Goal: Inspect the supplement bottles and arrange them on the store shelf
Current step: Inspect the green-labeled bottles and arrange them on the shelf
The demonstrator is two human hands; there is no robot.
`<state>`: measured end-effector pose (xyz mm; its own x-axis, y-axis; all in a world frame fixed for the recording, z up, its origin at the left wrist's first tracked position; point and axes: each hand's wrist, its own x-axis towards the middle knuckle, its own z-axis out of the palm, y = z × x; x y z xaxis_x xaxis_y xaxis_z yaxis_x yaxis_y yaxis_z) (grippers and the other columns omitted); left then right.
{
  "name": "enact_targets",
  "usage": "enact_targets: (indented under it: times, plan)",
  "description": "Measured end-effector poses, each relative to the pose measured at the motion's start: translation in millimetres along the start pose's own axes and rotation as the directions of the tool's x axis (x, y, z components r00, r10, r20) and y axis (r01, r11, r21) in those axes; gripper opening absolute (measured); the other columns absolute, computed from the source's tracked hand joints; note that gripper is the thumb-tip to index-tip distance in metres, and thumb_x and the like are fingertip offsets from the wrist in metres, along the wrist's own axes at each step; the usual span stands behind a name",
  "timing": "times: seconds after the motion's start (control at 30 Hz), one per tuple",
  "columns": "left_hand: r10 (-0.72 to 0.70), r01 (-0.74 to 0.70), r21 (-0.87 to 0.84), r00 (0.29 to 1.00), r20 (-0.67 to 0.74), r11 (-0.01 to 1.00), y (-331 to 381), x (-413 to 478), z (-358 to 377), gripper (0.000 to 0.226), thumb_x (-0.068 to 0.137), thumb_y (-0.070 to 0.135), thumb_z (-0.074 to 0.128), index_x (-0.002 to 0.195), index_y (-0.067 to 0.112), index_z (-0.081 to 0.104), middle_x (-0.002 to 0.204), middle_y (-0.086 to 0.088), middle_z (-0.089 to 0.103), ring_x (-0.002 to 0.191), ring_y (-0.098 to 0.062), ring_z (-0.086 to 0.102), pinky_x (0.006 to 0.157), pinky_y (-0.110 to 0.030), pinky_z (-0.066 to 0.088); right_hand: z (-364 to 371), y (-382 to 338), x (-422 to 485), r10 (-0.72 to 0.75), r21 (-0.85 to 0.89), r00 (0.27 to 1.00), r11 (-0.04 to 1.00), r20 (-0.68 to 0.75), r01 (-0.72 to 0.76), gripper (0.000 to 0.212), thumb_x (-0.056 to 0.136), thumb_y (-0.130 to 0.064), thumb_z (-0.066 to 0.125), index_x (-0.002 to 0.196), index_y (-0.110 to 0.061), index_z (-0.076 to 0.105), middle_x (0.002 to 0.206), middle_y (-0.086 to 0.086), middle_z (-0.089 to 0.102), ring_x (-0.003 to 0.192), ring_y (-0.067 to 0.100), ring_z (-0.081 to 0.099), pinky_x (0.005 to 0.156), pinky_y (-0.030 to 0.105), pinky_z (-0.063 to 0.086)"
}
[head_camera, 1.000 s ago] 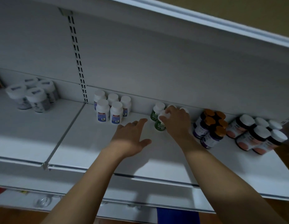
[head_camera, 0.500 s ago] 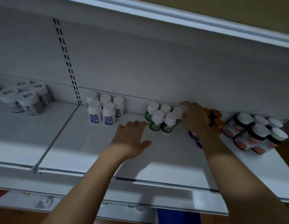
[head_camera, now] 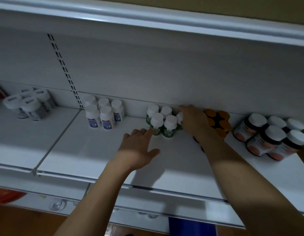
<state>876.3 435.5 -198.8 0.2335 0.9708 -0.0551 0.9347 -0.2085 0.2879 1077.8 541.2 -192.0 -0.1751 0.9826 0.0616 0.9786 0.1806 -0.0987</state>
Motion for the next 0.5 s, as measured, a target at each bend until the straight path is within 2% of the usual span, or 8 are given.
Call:
enact_targets:
  times: [0.1, 0.17, 0.23, 0.3, 0.37, 0.4, 0.5]
  plan:
    - [-0.007, 0.007, -0.002, 1.0, -0.018, 1.0, 14.1, -5.9, -1.4, 0.061, 0.093, 0.054, 0.051, 0.145, 0.03, 0.032, 0.143, 0.003, 0.043, 0.132, -0.021, 0.036, 0.102, -0.038, 0.031, -20.8, -0.3, -17.8, -0.004, -0.011, 1.0, 1.0, -0.007, 0.004, 0.044, 0.091, -0.01, 0.057, 0.133, -0.012, 0.05, 0.122, 0.019, 0.053, 0.111, 0.035, 0.053, 0.08, 0.035, 0.043]
    - [0.01, -0.011, -0.016, 0.999, -0.047, 1.0, 26.6, -10.9, -2.9, 0.061, 0.093, 0.054, 0.052, 0.146, 0.03, 0.032, 0.145, 0.005, 0.042, 0.132, -0.02, 0.036, 0.1, -0.035, 0.03, -35.3, 0.9, -34.4, 0.012, 0.017, 0.999, 1.0, -0.043, -0.012, 0.042, 0.091, -0.013, 0.058, 0.132, -0.016, 0.051, 0.12, 0.016, 0.053, 0.107, 0.034, 0.055, 0.077, 0.034, 0.041]
    - [0.041, -0.044, -0.027, 0.995, -0.092, 0.999, 39.9, -16.5, -2.4, 0.062, 0.091, 0.055, 0.053, 0.145, 0.027, 0.036, 0.143, 0.003, 0.045, 0.129, -0.023, 0.04, 0.096, -0.035, 0.032, -46.5, 5.3, -54.2, 0.049, 0.101, 0.995, 0.994, -0.087, -0.04, 0.038, 0.092, -0.018, 0.057, 0.129, -0.019, 0.054, 0.118, 0.013, 0.056, 0.104, 0.031, 0.057, 0.076, 0.032, 0.039]
    - [0.078, -0.087, -0.058, 0.986, -0.151, 0.995, 53.3, -22.8, -1.6, 0.066, 0.085, 0.056, 0.054, 0.141, 0.021, 0.045, 0.135, -0.003, 0.055, 0.121, -0.03, 0.049, 0.09, -0.038, 0.038, -53.2, 13.0, -75.8, 0.082, 0.278, 0.991, 0.959, -0.104, -0.051, 0.035, 0.091, -0.022, 0.06, 0.126, -0.02, 0.059, 0.119, 0.008, 0.06, 0.108, 0.028, 0.057, 0.078, 0.03, 0.039]
    - [0.104, -0.125, -0.096, 0.974, -0.201, 0.987, 67.4, -28.7, -2.6, 0.07, 0.083, 0.053, 0.059, 0.142, 0.019, 0.044, 0.134, -0.007, 0.056, 0.12, -0.032, 0.051, 0.09, -0.04, 0.042, -57.7, 22.2, -97.9, 0.119, 0.494, 0.99, 0.867, -0.082, -0.063, 0.032, 0.089, -0.023, 0.064, 0.121, -0.022, 0.063, 0.115, 0.001, 0.061, 0.105, 0.02, 0.058, 0.078, 0.026, 0.039]
    - [0.108, -0.134, -0.124, 0.974, -0.201, 0.983, 74.9, -31.3, -3.8, 0.072, 0.085, 0.051, 0.063, 0.145, 0.019, 0.039, 0.138, -0.006, 0.052, 0.123, -0.03, 0.048, 0.093, -0.039, 0.042, -60.1, 25.9, -110.5, 0.149, 0.609, 0.988, 0.788, -0.05, -0.087, 0.031, 0.089, -0.022, 0.066, 0.119, -0.025, 0.063, 0.111, -0.005, 0.061, 0.101, 0.014, 0.058, 0.079, 0.024, 0.04]
    - [0.136, -0.173, -0.273, 0.979, -0.15, 0.946, 94.7, -39.5, -4.5, 0.081, 0.085, 0.046, 0.069, 0.149, 0.023, 0.026, 0.147, -0.004, 0.041, 0.131, -0.021, 0.041, 0.104, -0.035, 0.04, -64.8, 33.6, -147.6, 0.239, 0.882, 0.97, 0.45, 0.033, -0.141, 0.026, 0.086, -0.015, 0.071, 0.099, -0.038, 0.065, 0.1, -0.015, 0.065, 0.093, 0.006, 0.063, 0.082, 0.027, 0.053]
